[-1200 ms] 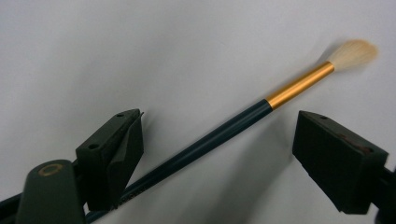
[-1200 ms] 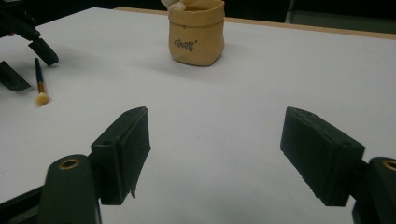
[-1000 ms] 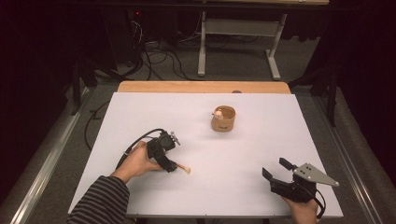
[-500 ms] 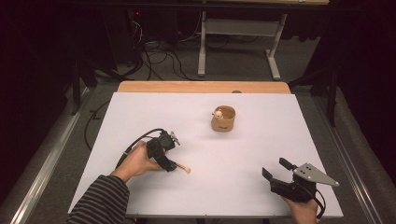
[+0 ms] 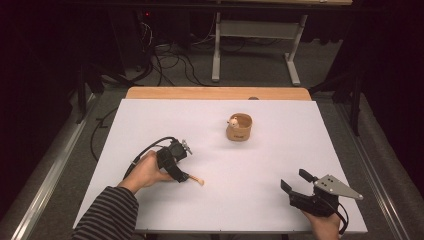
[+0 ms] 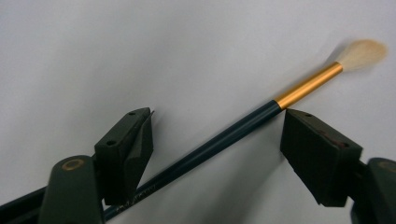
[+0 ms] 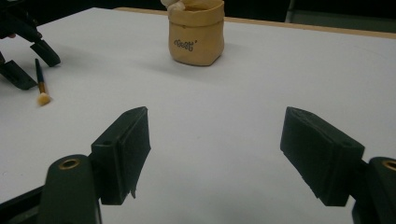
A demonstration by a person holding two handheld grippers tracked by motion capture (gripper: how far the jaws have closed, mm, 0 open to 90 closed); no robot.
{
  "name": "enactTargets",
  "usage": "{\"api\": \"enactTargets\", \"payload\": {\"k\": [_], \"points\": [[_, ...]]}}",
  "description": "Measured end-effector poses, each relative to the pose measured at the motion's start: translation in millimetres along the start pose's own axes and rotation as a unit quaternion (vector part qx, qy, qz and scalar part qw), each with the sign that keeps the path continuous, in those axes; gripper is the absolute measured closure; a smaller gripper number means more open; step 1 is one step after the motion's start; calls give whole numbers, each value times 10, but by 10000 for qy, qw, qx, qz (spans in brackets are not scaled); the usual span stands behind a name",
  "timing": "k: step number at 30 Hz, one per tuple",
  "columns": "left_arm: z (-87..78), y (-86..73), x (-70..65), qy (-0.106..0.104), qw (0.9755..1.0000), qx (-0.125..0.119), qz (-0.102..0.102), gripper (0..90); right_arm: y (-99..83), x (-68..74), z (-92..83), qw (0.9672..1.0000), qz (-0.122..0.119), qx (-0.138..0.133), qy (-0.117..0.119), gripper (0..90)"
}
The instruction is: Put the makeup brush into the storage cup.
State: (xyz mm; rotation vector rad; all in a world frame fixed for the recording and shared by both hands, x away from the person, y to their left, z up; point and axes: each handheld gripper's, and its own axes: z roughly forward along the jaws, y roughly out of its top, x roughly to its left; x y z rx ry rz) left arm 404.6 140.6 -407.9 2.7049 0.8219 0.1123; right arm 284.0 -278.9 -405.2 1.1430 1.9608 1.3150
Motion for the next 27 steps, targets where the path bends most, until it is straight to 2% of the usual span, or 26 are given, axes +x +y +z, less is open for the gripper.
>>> {"api": "enactTargets", "payload": {"k": [5, 17, 24, 25, 27], "points": [[-5, 0, -2, 29, 10000, -6, -14, 289, 0, 2, 4, 10000, -12, 3, 5, 259], [-17, 25, -26, -13, 9998, 67, 181, 356, 0, 2, 4, 10000, -13, 3, 7, 259], [-11, 27, -21, -9, 9996, 53, 275, 343, 0, 2, 5, 10000, -18, 2, 24, 259], [-7, 29, -15, 30, 9996, 56, 290, 328, 1, -2, 7, 10000, -39, -9, 31, 259], [1, 26, 8, -22, 9997, 48, 249, 287, 1, -2, 8, 10000, -41, -1, 43, 260]]}}
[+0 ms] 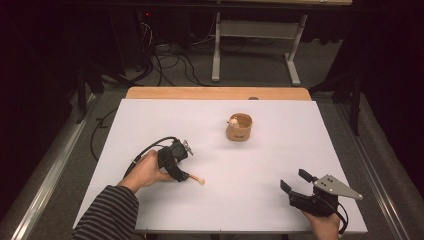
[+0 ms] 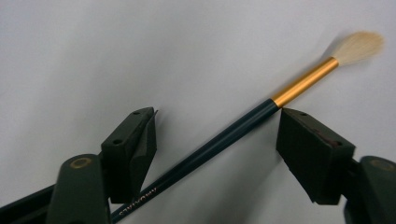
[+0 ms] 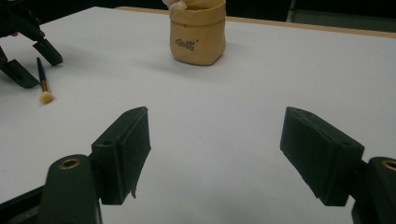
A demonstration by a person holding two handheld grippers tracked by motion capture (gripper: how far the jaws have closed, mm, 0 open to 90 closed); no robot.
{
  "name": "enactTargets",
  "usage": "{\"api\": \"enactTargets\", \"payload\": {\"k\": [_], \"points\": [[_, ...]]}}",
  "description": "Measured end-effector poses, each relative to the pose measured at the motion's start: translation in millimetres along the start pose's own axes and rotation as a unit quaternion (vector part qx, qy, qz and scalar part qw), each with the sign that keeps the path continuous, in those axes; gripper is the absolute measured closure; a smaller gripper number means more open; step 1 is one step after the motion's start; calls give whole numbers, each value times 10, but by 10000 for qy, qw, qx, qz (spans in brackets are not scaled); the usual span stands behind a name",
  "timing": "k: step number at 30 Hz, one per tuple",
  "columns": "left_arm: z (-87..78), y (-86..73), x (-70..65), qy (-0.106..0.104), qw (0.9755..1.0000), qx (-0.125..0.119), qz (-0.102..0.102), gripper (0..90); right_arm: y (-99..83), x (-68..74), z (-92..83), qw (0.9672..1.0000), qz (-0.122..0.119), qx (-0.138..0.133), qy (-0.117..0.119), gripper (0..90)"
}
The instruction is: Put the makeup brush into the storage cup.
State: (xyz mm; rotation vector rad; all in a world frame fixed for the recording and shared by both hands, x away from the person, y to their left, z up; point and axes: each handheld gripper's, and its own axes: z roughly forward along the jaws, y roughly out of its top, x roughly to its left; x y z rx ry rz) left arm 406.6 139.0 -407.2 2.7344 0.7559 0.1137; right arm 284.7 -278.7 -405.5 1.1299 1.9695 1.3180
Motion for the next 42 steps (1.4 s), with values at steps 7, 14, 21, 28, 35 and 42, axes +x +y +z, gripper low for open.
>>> {"api": "enactTargets", "payload": {"k": [7, 14, 21, 28, 35, 42], "points": [[-3, -4, 1, -8, 10000, -12, 10, 299, 0, 2, -1, 10000, 8, 5, 2, 260], [-13, -5, -2, -41, 10000, -16, 41, 343, 0, 3, -1, 10000, 15, 9, 1, 261], [-32, -15, -6, -37, 10000, -43, 41, 427, 0, 3, -1, 10000, 16, 8, 0, 261], [-49, -22, -11, -38, 10000, -36, 68, 524, 0, 2, 0, 10000, 9, 9, 2, 261], [-59, -22, -12, -56, 10000, -1, 54, 621, 0, 1, 0, 10000, 15, 9, -1, 261], [-62, -14, -8, -88, 9999, 48, 44, 657, -1, 0, 0, 10000, 7, -7, -2, 262]]}}
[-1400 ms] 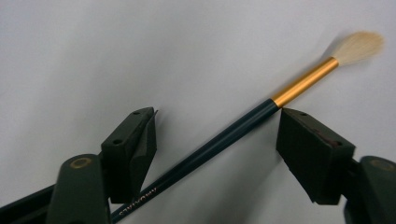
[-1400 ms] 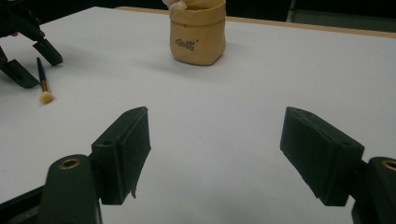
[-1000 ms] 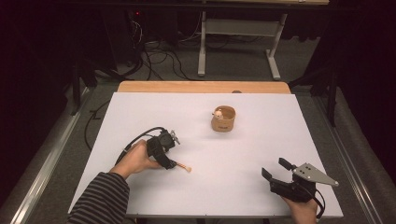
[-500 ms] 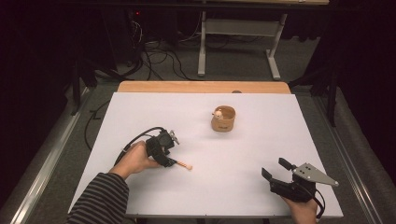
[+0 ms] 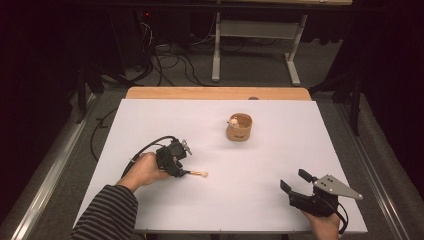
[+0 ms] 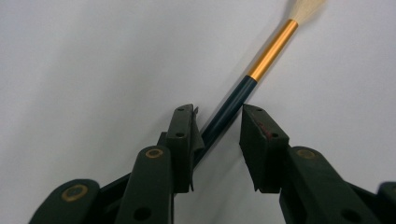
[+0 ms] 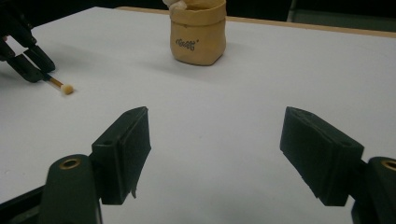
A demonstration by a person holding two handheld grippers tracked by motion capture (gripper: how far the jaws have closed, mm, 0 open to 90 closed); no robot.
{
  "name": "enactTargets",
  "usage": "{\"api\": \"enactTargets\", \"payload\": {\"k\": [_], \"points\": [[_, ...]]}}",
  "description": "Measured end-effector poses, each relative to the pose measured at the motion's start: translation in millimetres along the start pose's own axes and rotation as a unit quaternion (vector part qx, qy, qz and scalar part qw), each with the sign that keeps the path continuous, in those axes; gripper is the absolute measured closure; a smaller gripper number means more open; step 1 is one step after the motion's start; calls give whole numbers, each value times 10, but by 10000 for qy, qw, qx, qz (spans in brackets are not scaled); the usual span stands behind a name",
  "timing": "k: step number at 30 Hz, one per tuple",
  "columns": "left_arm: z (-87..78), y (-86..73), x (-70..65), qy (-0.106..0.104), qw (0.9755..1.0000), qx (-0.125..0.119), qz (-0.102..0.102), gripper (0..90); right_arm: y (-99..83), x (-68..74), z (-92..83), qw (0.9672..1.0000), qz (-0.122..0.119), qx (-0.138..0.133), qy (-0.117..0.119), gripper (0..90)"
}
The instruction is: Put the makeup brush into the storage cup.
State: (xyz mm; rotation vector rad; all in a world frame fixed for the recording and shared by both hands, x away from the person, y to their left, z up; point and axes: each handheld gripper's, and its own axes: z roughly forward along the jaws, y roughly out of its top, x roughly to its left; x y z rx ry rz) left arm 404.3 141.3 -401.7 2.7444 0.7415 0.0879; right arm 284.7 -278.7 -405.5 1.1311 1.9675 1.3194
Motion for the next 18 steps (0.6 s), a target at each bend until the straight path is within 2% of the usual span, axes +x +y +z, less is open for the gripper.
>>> {"api": "enactTargets", "payload": {"k": [18], "points": [[-13, -20, 26, -42, 10000, 38, -47, 811, -2, -6, -10, 10000, 36, 22, -14, 262]]}}
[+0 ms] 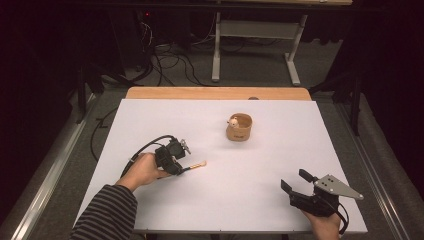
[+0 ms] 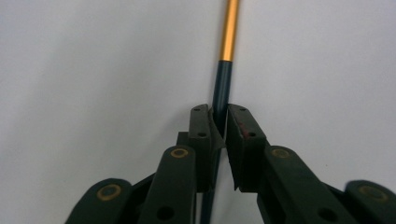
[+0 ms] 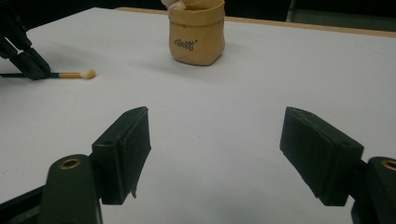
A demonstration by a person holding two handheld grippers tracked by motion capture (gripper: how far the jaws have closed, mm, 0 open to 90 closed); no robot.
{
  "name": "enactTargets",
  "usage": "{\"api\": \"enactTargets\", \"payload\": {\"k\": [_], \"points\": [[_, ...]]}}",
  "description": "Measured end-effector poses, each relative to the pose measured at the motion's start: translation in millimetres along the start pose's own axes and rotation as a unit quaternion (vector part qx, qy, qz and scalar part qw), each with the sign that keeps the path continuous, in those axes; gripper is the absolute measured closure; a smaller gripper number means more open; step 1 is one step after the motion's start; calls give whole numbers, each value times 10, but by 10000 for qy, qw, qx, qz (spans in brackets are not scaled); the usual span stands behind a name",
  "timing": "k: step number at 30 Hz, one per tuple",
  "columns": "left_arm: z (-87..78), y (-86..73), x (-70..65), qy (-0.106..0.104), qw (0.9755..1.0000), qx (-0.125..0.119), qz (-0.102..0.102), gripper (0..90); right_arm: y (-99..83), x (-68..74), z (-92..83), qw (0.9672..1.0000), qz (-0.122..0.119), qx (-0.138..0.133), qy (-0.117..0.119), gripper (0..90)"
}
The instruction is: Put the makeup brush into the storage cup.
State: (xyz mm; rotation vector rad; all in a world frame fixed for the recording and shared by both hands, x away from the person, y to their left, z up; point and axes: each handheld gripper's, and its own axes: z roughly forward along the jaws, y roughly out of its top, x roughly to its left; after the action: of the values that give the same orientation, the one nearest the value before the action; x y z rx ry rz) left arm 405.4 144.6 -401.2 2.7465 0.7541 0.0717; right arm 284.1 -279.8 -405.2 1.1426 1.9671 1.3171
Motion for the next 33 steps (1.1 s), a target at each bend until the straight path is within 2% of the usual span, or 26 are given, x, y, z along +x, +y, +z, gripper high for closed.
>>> {"api": "enactTargets", "payload": {"k": [19, 21, 26, 33], "points": [[-5, -8, -1, 4, 10000, -26, -10, 833, 1, 8, 8, 10000, -40, -8, 25, 267], [-13, -28, 11, -88, 9999, -127, -64, 833, 1, 8, 9, 10000, -31, -3, 15, 267], [-39, -61, 16, -153, 9994, -291, -139, 833, 1, 12, 8, 10000, -13, 9, 25, 268], [-126, -90, -6, -221, 9981, -552, -140, 833, 1, 11, 14, 10000, -61, 14, 28, 269]]}}
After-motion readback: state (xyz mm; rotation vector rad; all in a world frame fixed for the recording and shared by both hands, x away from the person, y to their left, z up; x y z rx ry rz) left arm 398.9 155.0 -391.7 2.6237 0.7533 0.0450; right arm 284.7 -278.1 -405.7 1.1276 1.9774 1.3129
